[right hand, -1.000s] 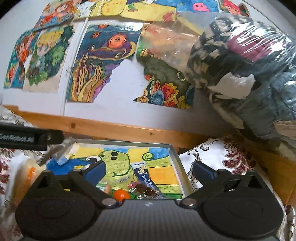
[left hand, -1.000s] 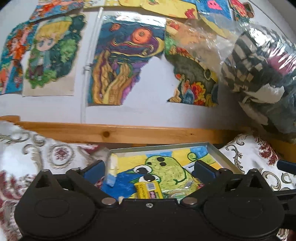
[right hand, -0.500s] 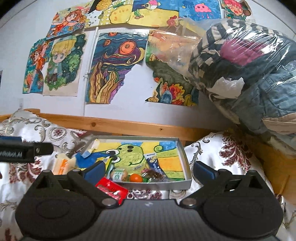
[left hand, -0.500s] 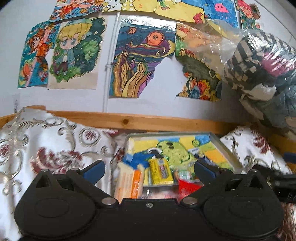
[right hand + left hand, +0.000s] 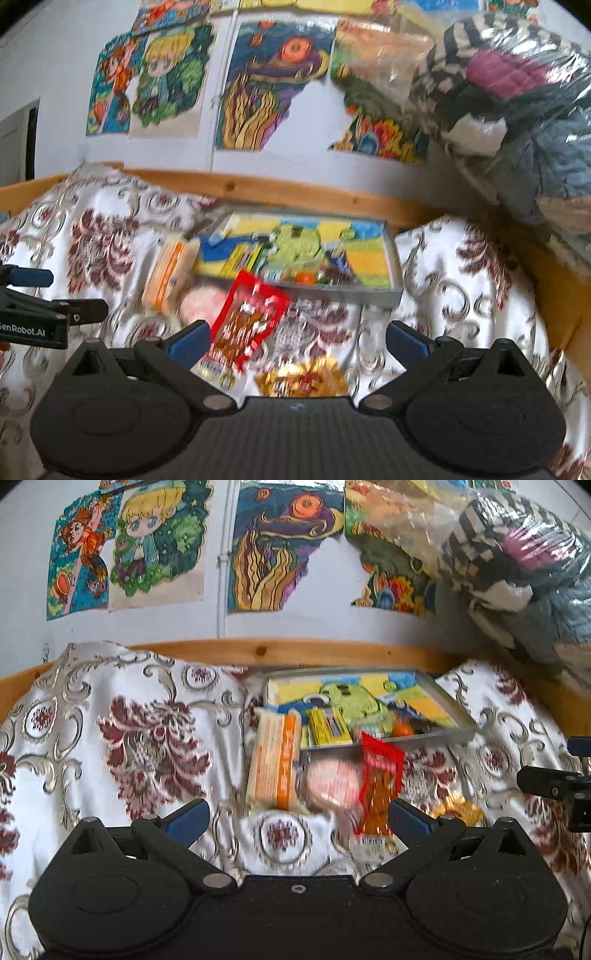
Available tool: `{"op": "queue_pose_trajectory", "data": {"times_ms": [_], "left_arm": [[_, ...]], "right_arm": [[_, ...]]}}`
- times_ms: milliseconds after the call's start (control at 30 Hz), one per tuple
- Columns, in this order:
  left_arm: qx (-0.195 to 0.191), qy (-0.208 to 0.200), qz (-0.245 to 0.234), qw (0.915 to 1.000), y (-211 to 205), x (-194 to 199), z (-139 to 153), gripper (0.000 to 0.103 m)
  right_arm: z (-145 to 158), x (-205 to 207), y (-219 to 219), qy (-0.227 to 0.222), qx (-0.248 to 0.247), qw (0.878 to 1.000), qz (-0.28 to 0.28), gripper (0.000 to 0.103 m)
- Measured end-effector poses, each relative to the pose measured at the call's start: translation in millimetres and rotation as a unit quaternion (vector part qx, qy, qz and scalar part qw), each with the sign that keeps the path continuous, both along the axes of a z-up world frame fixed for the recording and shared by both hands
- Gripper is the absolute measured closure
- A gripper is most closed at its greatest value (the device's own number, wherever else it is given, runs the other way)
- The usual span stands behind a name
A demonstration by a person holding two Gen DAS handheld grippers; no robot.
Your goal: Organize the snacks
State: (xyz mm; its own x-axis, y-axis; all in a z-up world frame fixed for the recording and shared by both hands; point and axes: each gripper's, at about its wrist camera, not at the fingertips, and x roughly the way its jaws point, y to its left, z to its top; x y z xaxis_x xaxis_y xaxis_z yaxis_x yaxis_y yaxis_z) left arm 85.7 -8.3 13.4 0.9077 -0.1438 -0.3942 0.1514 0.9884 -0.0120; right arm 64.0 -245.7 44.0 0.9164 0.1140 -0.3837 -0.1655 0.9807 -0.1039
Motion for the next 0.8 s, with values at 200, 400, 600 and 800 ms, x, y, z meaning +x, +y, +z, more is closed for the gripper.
{"op": "queue_pose_trajectory", "data": {"times_ms": [200, 400, 600, 800], "left_arm": [[0.012, 0.037, -0.018, 0.9991, -3, -5, -9, 0.001], [0.036, 0.069, -0.034, 0.9964, -11, 1, -20, 0.001], [0.046, 0.104, -0.045, 0.9925, -16, 13, -31, 0.001], [0.059, 0.12, -0.065, 0.989, -21, 24, -37, 0.001]], "right_arm": [[-12, 8, -1, 0.075, 0.0, 0.997, -0.004, 0.0], [-25, 19, 0, 0.137, -0.001, 0.991, -0.009, 0.0], [-35, 30, 1, 0.18, -0.005, 0.984, -0.007, 0.0], [-40, 40, -1, 0.206, -0.003, 0.978, -0.024, 0.0]]}}
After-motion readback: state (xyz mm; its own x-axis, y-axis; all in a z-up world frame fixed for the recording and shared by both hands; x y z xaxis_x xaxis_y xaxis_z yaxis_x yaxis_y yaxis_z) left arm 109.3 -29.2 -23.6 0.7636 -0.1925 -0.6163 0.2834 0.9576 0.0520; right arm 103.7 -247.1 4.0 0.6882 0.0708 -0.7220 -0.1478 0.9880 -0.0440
